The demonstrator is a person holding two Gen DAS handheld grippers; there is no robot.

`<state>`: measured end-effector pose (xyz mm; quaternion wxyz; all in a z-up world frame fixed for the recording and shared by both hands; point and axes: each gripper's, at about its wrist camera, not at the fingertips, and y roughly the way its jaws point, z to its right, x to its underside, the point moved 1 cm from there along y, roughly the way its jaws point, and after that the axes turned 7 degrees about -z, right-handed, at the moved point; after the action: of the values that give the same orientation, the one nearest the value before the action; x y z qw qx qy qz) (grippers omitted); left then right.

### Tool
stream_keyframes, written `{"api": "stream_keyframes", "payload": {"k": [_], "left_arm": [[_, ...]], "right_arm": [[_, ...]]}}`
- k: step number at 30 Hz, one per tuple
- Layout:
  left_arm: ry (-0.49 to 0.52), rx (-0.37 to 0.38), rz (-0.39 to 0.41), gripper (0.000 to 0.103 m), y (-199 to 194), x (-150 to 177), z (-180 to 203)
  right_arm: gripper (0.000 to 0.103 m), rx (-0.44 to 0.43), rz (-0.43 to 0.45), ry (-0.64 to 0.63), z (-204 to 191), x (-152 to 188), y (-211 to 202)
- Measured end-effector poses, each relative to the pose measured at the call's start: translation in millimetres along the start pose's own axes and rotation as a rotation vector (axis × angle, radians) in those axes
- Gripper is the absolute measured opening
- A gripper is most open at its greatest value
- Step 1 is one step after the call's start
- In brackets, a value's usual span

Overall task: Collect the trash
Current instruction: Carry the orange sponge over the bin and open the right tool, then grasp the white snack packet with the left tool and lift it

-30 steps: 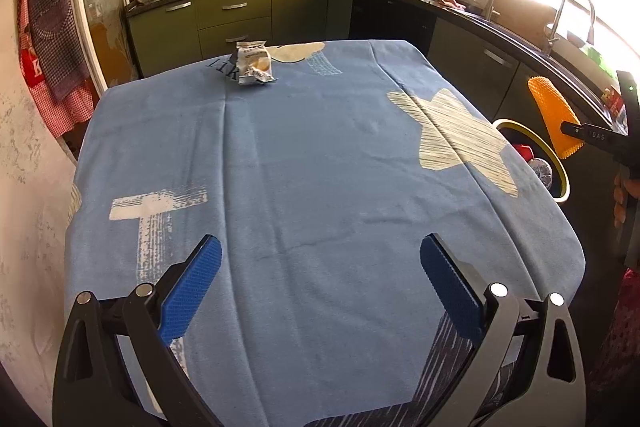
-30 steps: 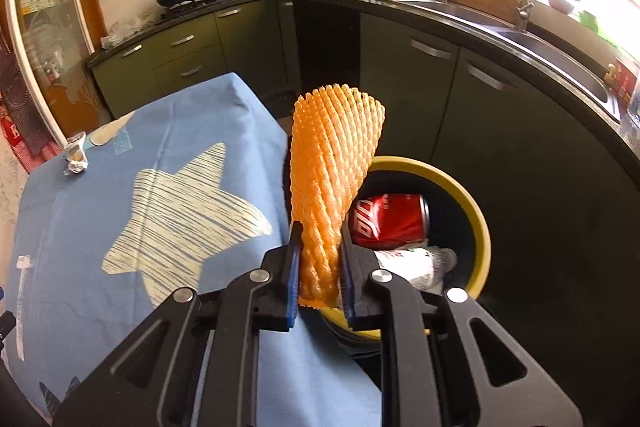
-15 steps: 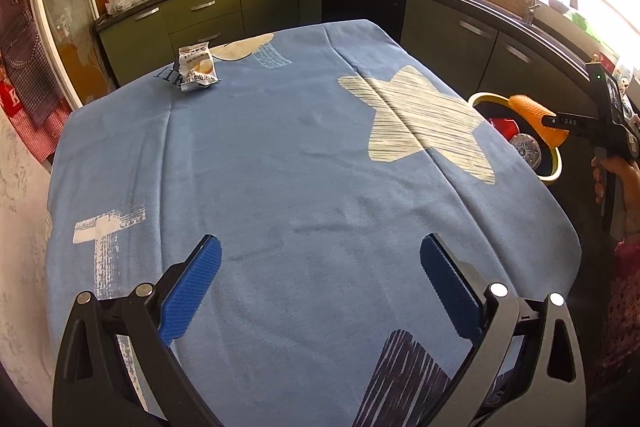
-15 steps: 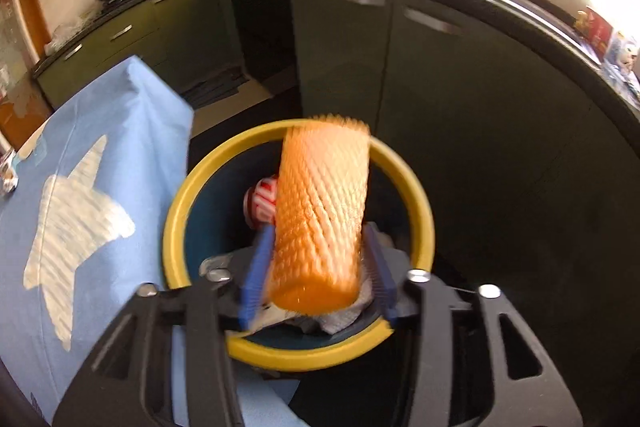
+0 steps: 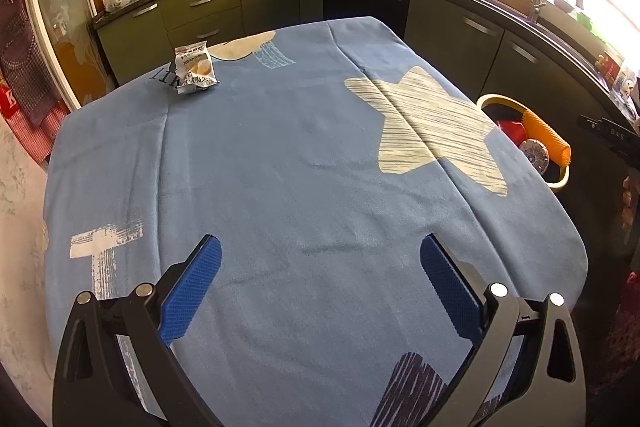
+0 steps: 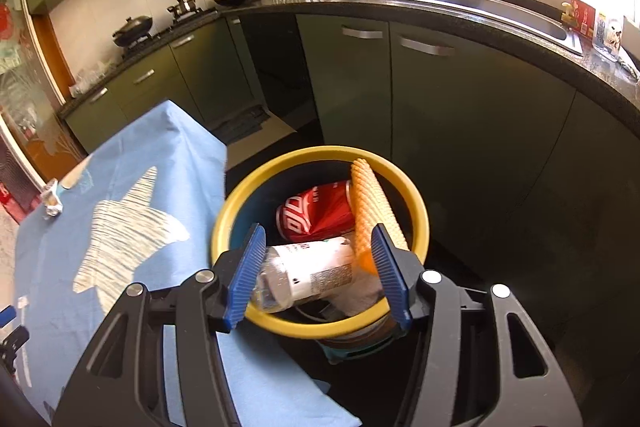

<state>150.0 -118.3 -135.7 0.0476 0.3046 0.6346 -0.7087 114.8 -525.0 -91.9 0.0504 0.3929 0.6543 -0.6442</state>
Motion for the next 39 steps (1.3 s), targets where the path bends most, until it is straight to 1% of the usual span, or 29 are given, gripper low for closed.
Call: {"api": "stream_keyframes", "payload": {"k": [2, 4, 7, 11, 13, 18, 20, 22, 26, 29, 33, 35, 36, 37, 39], "left_arm": [[-0.023, 0.002, -0.005, 0.098, 3, -10, -12], [-0.051, -0.014, -0.011, 0.098, 7, -21, -27], [-0.105, -0.066, 0.002, 0.098, 12, -47, -56], [-0.192, -0.098, 0.015, 0.098, 23, -84, -92], [-0.226, -0.096, 0.014, 0.098, 34, -103, -106], [-0.295, -0.143, -0.022, 0.098, 81, -150, -135], [-0.326, -0.144, -0.042, 0.098, 98, -164, -146], [-0.357, -0.169, -0.053, 0.098, 114, -177, -156], [-0.396, -0.221, -0.054, 0.098, 133, -192, -166], [-0.404, -0.258, -0.058, 0.098, 145, -200, -168], [-0.412, -0.273, -0.061, 0.098, 155, -206, -172], [-0.41, -0.288, -0.058, 0.093, 158, -208, -171], [-0.41, -0.297, -0.062, 0.086, 159, -208, -172], [-0.412, -0.302, -0.071, 0.083, 162, -209, -172], [-0.42, -0.294, -0.081, 0.069, 164, -206, -175]], "right_arm": [[0.055, -0.015, 0.013, -0.007, -4, 1, -7], [0.058, -0.032, 0.021, -0.022, -10, 2, -13], [0.058, -0.052, 0.026, -0.042, -20, 3, -16], [0.058, -0.077, 0.023, -0.063, -30, 2, -15], [0.058, -0.085, 0.015, -0.07, -31, 2, -12], [0.059, -0.101, -0.011, -0.076, -35, 3, -2], [0.059, -0.105, -0.021, -0.076, -34, 3, 1], [0.059, -0.11, -0.03, -0.075, -33, 4, 5], [0.059, -0.125, -0.044, -0.066, -30, 4, 10], [0.059, -0.128, -0.055, -0.061, -28, 4, 14], [0.059, -0.134, -0.065, -0.057, -27, 5, 19], [0.059, -0.136, -0.068, -0.056, -27, 5, 20], [0.059, -0.137, -0.07, -0.057, -27, 5, 21], [0.059, -0.137, -0.071, -0.057, -27, 6, 21], [0.059, -0.139, -0.072, -0.057, -27, 5, 22]]}}
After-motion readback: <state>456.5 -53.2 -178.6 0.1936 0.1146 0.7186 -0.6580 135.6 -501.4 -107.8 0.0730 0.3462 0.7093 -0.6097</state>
